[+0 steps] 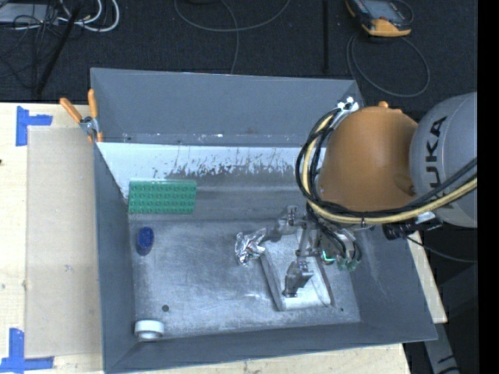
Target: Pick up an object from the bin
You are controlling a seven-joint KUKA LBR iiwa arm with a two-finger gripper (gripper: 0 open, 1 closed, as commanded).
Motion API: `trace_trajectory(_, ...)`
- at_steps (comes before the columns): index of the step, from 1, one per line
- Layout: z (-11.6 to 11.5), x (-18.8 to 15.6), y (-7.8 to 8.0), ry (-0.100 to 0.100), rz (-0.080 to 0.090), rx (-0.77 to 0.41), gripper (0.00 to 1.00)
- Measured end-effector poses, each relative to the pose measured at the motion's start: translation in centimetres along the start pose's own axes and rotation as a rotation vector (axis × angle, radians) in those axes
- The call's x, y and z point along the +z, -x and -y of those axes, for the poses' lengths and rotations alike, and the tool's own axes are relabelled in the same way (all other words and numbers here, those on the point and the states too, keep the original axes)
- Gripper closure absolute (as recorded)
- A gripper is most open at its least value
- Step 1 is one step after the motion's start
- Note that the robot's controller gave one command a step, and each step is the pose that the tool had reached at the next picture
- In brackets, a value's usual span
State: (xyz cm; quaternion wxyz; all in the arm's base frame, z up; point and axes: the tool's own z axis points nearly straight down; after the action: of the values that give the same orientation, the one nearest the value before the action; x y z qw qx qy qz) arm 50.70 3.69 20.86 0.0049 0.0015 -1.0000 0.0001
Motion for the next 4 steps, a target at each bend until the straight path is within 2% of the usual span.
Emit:
trace_trajectory(1,-2.1,9.8,6.4,0.000,0.006,-0.152,0.00)
trace_trajectory(2,0.6,13.5,9.5,0.003,0.009,0.055,0.00)
trace_trajectory(3,0.6,13.3,9.6,0.003,0.011,0.056,1.00)
trace_trajectory(4,0.2,-5.7,10.9,0.002,0.020,0.082,1.00)
